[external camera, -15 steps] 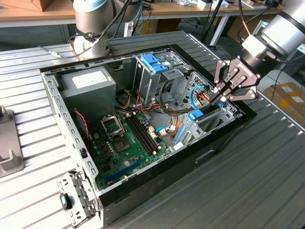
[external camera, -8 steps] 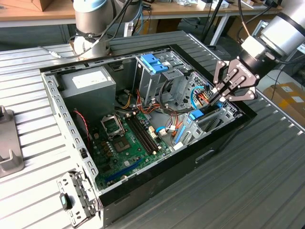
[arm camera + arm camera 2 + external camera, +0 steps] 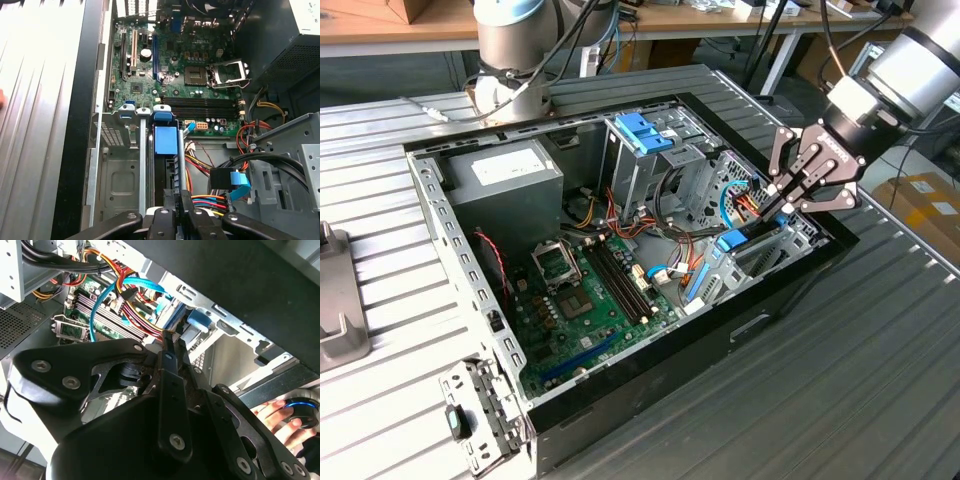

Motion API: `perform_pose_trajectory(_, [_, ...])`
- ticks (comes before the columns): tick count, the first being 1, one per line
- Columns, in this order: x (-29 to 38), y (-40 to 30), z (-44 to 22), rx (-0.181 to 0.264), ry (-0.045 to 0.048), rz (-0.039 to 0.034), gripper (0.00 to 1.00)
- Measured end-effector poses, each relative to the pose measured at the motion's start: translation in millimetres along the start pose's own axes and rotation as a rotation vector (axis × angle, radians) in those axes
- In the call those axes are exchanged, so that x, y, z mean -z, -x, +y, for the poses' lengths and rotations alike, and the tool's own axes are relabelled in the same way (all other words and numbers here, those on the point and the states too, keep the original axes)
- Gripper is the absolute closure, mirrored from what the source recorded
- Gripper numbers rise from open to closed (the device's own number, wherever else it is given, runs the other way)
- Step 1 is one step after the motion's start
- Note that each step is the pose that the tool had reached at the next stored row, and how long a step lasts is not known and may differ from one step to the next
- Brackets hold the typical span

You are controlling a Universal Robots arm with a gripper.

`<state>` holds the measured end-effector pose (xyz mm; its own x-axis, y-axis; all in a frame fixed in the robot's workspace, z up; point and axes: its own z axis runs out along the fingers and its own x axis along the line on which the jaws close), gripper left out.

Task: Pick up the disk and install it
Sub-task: 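Insert the first disk wire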

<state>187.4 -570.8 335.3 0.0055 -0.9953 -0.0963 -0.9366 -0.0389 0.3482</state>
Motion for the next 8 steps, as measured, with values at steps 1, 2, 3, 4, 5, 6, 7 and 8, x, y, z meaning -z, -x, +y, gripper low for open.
perform_pose_trajectory(1, [0.4,0.0,-0.6,0.0,-0.0002,0.0004,0.84])
perform_pose_trajectory(2, [0.5,0.1,-0.8,0.0,-0.0002,0.0005,0.84])
perform_pose_trajectory(3, [0.5,0.1,-0.9,0.0,-0.0002,0.0004,0.84])
perform_pose_trajectory(4, [0.3,0.0,-1.0,0.0,-0.0002,0.0007,0.84])
perform_pose_trajectory(5, [0.0,0.0,-1.2,0.0,-0.0002,0.0007,0.84])
perform_pose_trajectory(6, [-0.5,-0.1,-1.4,0.0,-0.0002,0.0008,0.84])
perform_pose_trajectory(7, [-1.3,-0.1,-1.7,0.0,-0.0002,0.0007,0.84])
perform_pose_trajectory(8, [-1.8,-0.2,-1.9,0.0,-0.0002,0.0007,0.84])
